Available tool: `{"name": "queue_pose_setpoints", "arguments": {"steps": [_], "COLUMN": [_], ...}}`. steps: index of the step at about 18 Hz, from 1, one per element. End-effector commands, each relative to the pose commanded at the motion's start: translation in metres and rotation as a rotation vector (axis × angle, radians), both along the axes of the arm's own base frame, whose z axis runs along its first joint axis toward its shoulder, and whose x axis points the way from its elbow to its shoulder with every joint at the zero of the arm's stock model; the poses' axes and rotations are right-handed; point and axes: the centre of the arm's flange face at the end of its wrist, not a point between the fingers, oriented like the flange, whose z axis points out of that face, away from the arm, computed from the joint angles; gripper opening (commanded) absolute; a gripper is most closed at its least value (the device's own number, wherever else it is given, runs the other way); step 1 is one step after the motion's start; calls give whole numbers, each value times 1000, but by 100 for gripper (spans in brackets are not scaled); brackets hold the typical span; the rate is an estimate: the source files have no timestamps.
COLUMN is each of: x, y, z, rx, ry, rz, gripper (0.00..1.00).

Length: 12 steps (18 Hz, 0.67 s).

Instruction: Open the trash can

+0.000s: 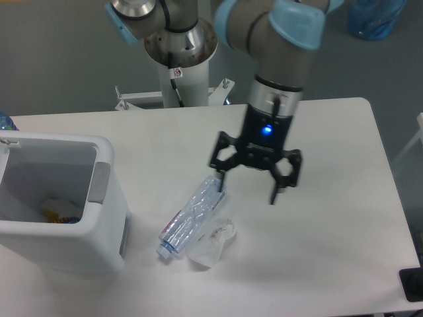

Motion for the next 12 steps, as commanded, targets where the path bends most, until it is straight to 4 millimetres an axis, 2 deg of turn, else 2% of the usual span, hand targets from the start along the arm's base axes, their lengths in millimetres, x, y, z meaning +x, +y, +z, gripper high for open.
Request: {"name": "queue_pose_setpoints", "arguments": {"steps": [5, 7, 8, 12], "x": [-60, -78, -91, -97], "y": [11, 12, 2, -9], "z": [-42, -43, -44, -55], "rx": [-192, -224, -233, -291], "ry": [136, 179, 187, 208], "rz": [-147, -205, -213, -307], "gripper": [100, 100, 100, 100]}}
